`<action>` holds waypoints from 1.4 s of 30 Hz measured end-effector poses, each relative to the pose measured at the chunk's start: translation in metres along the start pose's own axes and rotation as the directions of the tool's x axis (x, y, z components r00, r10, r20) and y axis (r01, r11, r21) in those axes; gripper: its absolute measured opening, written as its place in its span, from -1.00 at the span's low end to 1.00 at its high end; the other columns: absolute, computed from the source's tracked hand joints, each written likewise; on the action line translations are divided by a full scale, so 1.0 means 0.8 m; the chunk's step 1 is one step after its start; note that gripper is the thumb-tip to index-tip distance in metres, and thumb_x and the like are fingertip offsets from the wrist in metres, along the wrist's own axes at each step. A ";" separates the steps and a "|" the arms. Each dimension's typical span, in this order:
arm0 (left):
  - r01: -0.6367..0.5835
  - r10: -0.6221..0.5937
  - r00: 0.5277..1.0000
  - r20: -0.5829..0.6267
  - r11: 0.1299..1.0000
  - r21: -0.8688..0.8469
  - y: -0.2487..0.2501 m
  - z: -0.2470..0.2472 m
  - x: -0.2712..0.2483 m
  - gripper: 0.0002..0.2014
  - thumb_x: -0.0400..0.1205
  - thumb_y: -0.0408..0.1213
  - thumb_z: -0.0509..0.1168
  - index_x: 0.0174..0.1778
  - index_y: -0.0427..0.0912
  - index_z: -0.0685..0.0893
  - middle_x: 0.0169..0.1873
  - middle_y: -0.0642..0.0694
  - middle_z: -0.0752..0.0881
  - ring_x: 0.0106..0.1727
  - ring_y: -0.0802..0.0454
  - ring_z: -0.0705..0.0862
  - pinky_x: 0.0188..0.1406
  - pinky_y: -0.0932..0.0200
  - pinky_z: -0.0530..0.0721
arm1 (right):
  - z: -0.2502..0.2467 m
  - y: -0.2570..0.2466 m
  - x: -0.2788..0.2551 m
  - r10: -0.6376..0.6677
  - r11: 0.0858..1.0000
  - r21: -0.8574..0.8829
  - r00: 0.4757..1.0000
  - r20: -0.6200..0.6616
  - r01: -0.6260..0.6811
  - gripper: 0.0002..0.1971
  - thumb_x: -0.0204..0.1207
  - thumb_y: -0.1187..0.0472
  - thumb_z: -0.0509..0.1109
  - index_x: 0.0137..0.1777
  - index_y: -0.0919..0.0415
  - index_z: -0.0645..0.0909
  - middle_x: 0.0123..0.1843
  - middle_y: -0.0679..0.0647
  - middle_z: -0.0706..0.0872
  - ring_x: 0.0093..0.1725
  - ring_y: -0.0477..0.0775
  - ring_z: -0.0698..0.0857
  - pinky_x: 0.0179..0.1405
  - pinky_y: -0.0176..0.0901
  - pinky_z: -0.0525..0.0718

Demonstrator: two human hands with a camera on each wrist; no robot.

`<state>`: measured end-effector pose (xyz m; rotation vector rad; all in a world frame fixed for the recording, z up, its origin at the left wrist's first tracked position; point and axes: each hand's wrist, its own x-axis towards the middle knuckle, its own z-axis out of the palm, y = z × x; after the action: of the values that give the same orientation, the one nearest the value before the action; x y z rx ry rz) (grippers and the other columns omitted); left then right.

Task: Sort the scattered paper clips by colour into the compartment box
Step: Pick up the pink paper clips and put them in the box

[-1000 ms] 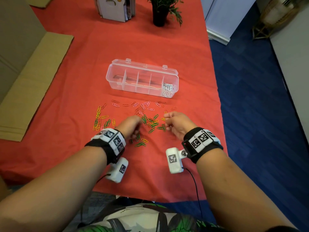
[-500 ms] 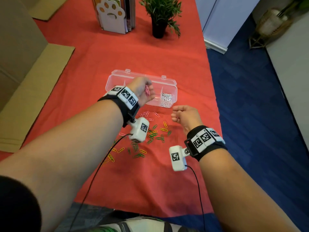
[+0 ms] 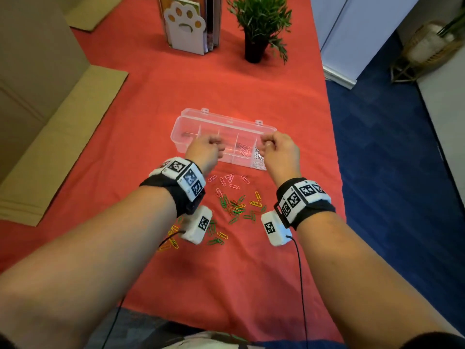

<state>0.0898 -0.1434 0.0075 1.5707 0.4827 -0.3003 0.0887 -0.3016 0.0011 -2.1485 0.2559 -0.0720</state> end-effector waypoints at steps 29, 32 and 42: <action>-0.292 0.187 0.951 0.246 0.283 0.914 -0.089 -0.038 0.019 -0.77 0.58 -0.24 0.30 0.10 -0.24 0.69 0.09 -0.26 0.61 0.13 -0.25 0.63 0.10 -0.03 0.59 | 0.091 0.039 -0.060 -0.107 0.645 -0.636 0.874 0.473 0.423 -0.69 0.41 0.50 0.17 0.15 0.34 0.47 0.20 0.27 0.51 0.21 0.31 0.49 0.13 0.11 0.58; -0.297 0.197 0.948 0.250 0.260 0.919 -0.093 -0.038 0.017 -0.80 0.60 -0.29 0.23 0.06 -0.28 0.65 0.06 -0.27 0.61 0.11 -0.28 0.64 0.06 -0.09 0.63 | 0.089 0.042 -0.057 -0.074 0.674 -0.624 0.876 0.477 0.396 -0.70 0.43 0.45 0.18 0.17 0.36 0.47 0.20 0.28 0.51 0.21 0.32 0.50 0.16 0.09 0.55; -0.045 0.112 0.992 -0.050 0.710 0.703 -0.081 -0.057 0.003 -0.78 0.33 -0.27 0.42 -0.51 -0.11 0.49 -0.50 -0.06 0.60 -0.31 -0.12 0.61 -0.34 0.17 0.50 | 0.055 0.050 -0.040 0.402 0.873 0.143 0.853 0.334 -0.467 -0.71 0.46 0.47 0.14 -0.30 0.07 0.52 -0.38 0.01 0.54 -0.43 -0.05 0.52 -0.43 -0.27 0.54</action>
<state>0.0562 -0.0971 -0.0473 2.3621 0.3823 -0.3737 0.0580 -0.2804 -0.0548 -1.8022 0.5310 0.4633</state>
